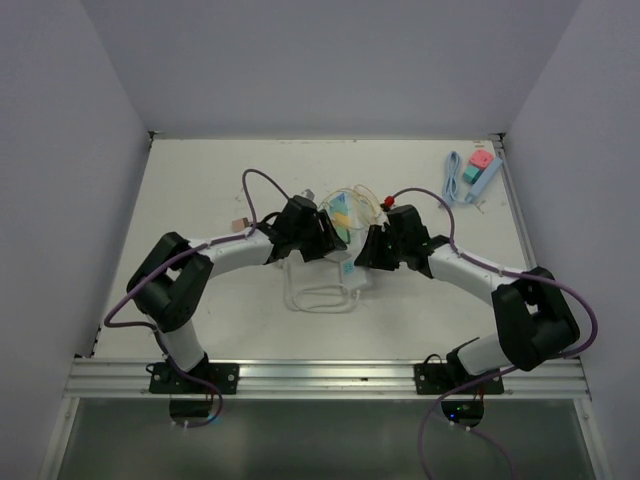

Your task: Pull the plug off the socket

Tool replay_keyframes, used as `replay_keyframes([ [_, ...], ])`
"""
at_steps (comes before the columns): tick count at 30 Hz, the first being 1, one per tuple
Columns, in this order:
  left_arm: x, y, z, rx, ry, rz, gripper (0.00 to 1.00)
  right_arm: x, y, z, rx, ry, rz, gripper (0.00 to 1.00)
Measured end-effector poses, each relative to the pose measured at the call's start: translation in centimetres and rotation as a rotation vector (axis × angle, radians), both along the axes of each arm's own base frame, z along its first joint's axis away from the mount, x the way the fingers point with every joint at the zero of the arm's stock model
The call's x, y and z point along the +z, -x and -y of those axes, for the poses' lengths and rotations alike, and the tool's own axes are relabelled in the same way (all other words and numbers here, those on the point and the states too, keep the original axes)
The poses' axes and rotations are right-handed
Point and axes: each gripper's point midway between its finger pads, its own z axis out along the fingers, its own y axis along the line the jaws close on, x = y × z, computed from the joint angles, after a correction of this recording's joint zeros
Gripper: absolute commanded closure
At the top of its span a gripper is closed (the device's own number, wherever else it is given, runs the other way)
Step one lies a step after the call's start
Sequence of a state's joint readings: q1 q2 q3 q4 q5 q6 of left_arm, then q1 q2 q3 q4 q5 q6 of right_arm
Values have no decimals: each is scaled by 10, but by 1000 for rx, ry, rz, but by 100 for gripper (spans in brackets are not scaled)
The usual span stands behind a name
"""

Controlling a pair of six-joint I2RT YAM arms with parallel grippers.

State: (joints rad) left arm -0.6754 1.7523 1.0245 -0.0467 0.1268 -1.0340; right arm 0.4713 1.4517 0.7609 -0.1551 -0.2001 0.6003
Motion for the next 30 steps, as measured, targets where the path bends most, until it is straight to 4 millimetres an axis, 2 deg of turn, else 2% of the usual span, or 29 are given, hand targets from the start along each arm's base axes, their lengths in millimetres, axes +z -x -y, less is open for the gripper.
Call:
replay_keyframes([
  [1, 0, 0, 0, 0, 1, 0, 100, 0, 0, 0, -4, 2, -1, 100],
  [7, 0, 3, -3, 15, 19, -3, 100, -2, 0, 2, -22, 14, -6, 100],
  [14, 4, 12, -22, 43, 76, -38, 100, -6, 7, 0, -15, -4, -40, 100],
  [18, 18, 6, -48, 101, 78, -19, 100, -5, -10, 20, -122, 24, -21, 100],
  [21, 20, 4, -62, 132, 72, -19, 100, -3, -22, 33, -191, 44, 1, 100],
  [25, 14, 5, -79, 144, 43, -27, 100, -2, -25, 35, -199, 39, 20, 100],
  [30, 7, -19, -128, 233, -21, -8, 100, -1, -23, 33, -174, 25, 31, 100],
])
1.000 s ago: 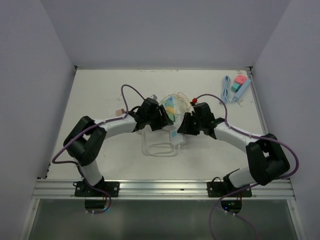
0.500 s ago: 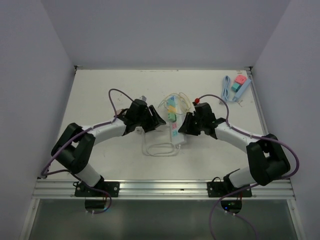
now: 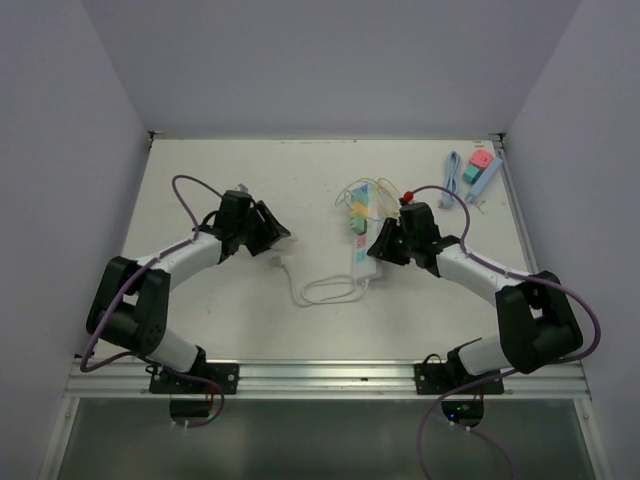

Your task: Pull the plug off the socket

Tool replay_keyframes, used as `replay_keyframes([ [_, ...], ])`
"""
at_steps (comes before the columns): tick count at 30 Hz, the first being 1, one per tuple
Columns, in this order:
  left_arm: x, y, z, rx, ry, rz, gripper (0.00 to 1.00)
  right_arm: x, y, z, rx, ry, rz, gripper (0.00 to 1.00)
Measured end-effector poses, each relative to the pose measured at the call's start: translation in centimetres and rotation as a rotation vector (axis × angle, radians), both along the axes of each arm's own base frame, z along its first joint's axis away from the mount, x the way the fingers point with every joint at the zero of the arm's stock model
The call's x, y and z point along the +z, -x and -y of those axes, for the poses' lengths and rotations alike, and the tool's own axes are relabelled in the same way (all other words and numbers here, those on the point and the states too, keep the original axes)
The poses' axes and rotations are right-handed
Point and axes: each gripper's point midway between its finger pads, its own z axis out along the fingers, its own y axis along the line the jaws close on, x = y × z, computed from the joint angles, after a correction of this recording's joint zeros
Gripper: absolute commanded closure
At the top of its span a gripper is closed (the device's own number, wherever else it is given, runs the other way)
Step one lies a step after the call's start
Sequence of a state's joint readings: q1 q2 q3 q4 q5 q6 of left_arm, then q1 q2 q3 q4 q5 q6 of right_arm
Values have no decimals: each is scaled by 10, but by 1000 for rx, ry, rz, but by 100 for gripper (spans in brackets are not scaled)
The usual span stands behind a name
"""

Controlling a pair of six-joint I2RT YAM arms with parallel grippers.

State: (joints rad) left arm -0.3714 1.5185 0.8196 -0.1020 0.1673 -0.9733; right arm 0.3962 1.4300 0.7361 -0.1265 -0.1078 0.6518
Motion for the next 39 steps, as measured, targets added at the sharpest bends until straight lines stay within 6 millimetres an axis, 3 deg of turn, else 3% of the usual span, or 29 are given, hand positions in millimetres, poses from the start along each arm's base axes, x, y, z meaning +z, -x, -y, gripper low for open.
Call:
replay_keyframes([
  [6, -6, -32, -73, 149, -121, 48, 90, 1, 2, -1, 36, -1, 6, 100],
  [11, -17, -37, -93, 161, -231, 64, 75, 1, 5, -3, 61, -8, 5, 100],
  [15, -22, -38, -102, 167, -282, 71, 46, 0, 9, -6, 85, -20, 6, 100],
  [16, -22, -39, -102, 166, -286, 75, 33, 0, 10, -7, 93, -23, 6, 100],
  [19, -23, -38, -104, 162, -297, 87, 15, 0, 11, -8, 111, -27, 6, 100],
  [22, -18, -34, -107, 157, -311, 99, 3, 0, 12, -9, 124, -30, 7, 100],
  [34, 41, -14, -108, 136, -321, 209, 1, 0, 15, -11, 149, -35, 7, 100],
  [36, 51, -11, -94, 106, -314, 245, 1, 0, 15, -12, 150, -36, 7, 100],
  [39, 60, -4, -52, -2, -281, 286, 2, 0, 15, -12, 154, -39, 4, 100],
])
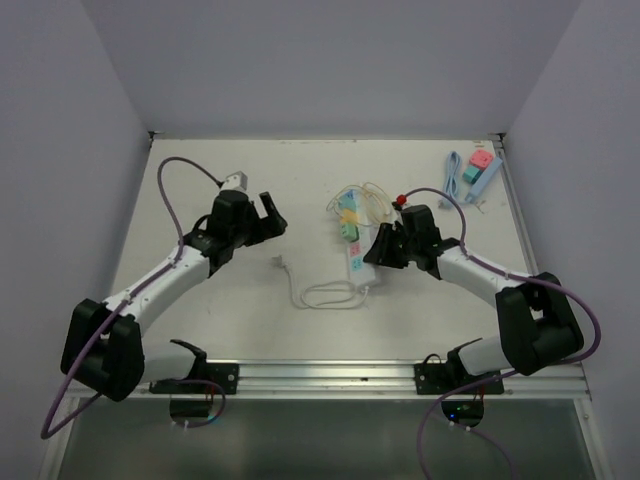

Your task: Pull the plug off the socket

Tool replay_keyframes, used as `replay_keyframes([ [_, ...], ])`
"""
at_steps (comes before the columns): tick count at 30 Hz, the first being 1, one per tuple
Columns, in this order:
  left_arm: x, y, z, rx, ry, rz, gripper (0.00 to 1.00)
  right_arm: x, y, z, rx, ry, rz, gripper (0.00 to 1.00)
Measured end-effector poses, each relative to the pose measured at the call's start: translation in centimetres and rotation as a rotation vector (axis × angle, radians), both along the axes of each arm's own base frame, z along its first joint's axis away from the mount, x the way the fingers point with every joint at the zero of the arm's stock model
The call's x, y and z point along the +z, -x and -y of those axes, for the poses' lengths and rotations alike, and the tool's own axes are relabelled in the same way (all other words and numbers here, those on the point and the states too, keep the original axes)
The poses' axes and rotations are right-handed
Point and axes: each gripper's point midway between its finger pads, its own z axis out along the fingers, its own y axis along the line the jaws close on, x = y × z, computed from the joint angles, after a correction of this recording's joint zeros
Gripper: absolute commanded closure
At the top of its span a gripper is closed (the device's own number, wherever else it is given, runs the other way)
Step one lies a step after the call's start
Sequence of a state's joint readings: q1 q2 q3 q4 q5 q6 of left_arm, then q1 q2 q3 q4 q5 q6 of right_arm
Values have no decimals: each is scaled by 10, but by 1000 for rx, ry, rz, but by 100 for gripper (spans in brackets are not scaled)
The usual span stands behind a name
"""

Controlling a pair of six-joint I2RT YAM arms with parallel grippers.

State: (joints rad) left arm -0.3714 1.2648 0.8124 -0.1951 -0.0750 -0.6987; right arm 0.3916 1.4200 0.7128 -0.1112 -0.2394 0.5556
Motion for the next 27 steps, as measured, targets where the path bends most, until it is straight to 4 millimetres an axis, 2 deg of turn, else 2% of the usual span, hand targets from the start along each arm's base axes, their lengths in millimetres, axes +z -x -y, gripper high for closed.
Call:
replay_keyframes([
  [5, -4, 10, 78, -179, 58, -22, 2, 0, 2, -2, 9, -6, -5, 100],
  [13, -24, 2, 171, -319, 122, -80, 9, 0, 5, -8, 28, -9, -6, 100],
  [18, -39, -3, 192, -330, 161, -112, 19, 0, 7, -12, 37, -21, -8, 100],
  [23, -55, -9, 198, -318, 164, -139, 32, -2, 10, -16, 38, -44, -17, 100],
  [26, -59, -10, 199, -313, 167, -142, 45, -2, 11, -17, 41, -52, -18, 100],
  [27, -59, -11, 200, -312, 168, -141, 54, -2, 11, -17, 41, -55, -17, 100],
])
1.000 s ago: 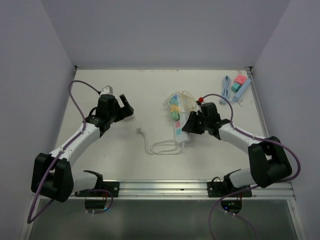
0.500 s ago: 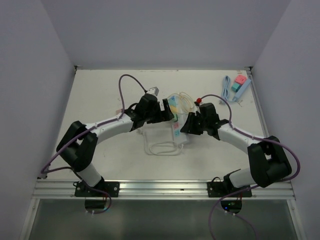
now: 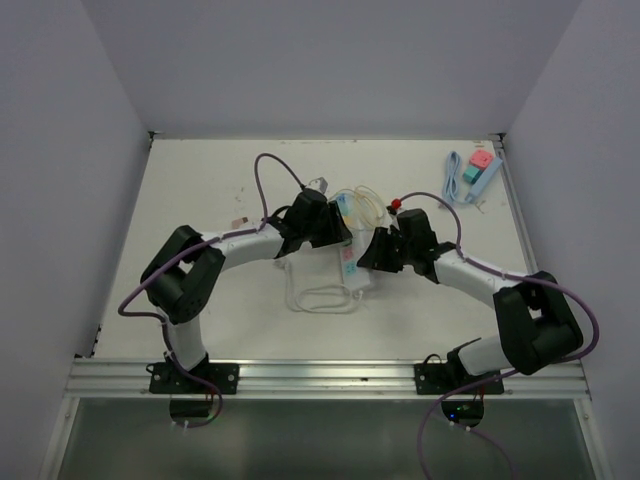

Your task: Pull the plug off the socket

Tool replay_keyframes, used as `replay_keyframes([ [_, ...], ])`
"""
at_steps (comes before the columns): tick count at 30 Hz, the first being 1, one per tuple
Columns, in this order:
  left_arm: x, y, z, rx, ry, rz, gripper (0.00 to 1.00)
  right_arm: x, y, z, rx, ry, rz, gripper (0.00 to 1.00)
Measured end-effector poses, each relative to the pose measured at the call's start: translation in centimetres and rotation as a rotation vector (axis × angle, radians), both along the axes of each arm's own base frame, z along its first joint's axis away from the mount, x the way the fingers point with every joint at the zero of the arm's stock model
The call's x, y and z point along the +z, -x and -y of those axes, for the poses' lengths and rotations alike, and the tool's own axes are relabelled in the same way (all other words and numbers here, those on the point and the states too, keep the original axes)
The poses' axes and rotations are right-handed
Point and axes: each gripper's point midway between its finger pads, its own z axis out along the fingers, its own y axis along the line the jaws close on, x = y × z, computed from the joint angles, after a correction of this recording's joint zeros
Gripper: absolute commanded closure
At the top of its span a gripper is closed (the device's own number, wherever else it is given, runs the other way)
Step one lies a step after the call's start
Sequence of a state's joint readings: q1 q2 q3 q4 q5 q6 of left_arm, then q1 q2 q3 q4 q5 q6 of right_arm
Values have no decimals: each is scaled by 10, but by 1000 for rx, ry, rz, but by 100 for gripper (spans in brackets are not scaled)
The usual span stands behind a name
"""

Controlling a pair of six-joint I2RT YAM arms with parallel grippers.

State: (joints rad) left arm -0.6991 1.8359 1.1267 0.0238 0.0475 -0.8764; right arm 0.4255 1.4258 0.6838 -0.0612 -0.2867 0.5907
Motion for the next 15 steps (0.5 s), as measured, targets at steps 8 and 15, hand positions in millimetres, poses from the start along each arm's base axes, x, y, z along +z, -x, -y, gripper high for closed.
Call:
replay_keyframes([
  [8, 2, -3, 3, 12, 27, 6, 100, -1, 4, 0, -23, -29, -10, 98],
  [15, 0, 0, 4, 5, 77, 29, 100, -1, 4, 0, -44, -38, -21, 61],
])
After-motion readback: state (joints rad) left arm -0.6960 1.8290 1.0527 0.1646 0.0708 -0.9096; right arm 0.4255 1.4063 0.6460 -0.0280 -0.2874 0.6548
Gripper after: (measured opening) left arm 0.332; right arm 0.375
